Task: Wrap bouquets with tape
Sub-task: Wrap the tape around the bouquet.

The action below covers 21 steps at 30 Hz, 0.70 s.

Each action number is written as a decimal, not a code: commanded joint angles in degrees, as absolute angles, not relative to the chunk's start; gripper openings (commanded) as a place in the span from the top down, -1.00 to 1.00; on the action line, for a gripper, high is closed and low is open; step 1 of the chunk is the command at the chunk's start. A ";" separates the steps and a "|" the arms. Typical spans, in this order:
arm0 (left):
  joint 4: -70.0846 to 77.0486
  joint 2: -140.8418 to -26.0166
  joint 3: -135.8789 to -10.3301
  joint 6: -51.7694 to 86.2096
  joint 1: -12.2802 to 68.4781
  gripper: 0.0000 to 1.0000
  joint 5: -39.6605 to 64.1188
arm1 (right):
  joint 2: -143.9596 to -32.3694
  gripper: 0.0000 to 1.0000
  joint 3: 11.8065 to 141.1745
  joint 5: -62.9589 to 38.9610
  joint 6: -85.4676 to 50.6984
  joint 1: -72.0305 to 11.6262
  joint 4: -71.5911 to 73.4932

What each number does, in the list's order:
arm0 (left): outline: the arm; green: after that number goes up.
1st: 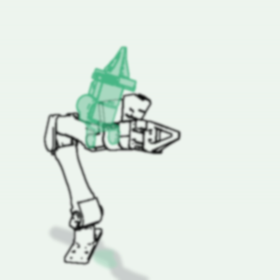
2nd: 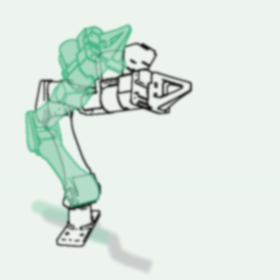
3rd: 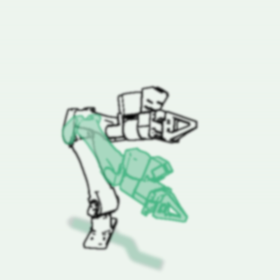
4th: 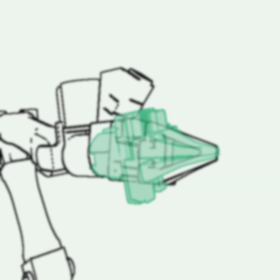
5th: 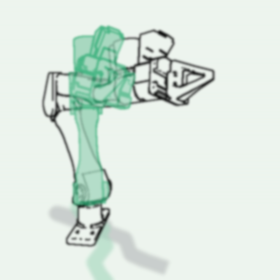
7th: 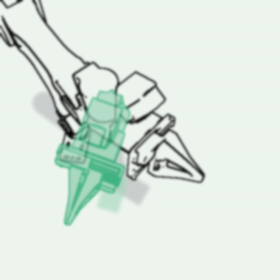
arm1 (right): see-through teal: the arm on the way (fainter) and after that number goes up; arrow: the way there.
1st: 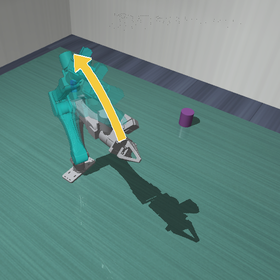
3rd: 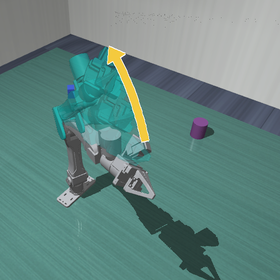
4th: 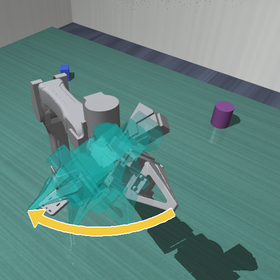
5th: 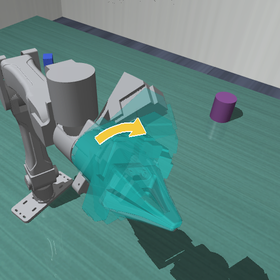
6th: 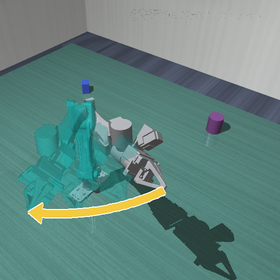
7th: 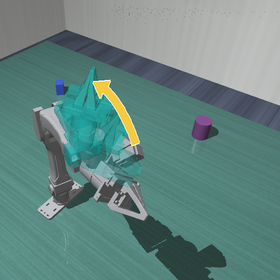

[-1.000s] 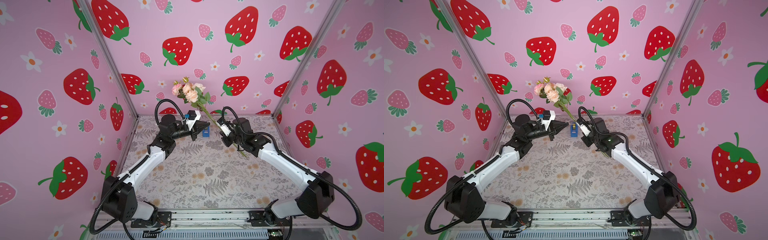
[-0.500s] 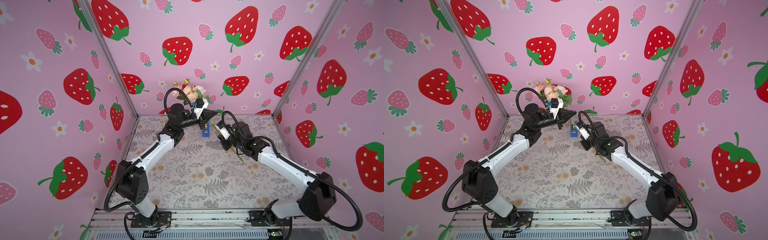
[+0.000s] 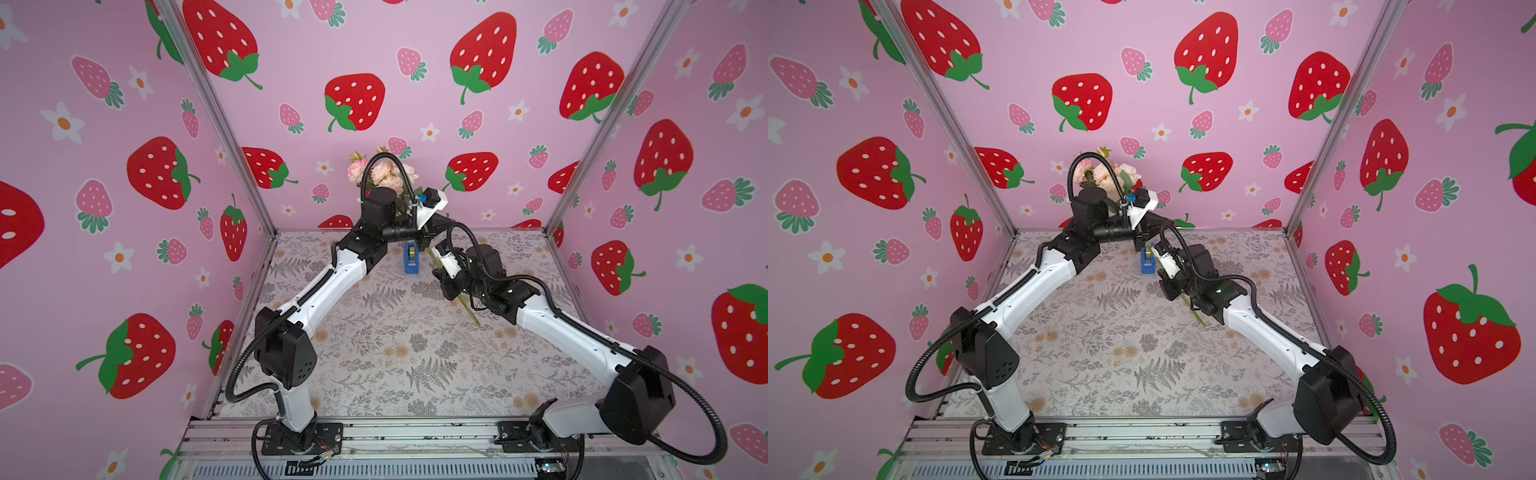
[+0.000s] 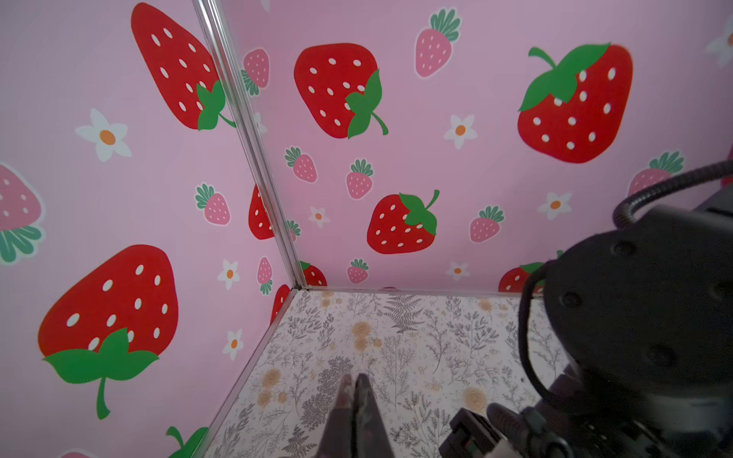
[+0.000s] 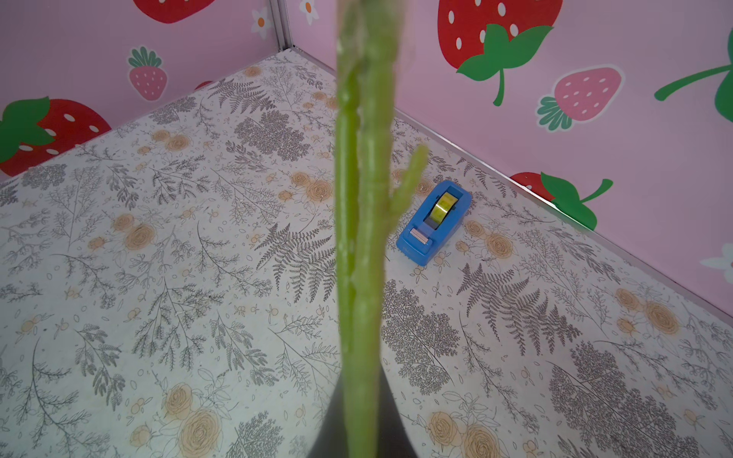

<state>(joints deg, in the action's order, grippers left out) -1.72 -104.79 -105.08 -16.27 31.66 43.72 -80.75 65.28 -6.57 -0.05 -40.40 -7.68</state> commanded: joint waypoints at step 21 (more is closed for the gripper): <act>-22.40 -112.52 -138.47 25.86 27.10 -0.82 22.20 | -88.60 1.00 64.40 -9.49 -12.57 -40.96 2.37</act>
<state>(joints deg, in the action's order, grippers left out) -14.59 -113.32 -131.85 14.63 29.85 22.31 -88.27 62.37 -8.54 -9.91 -40.66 -0.95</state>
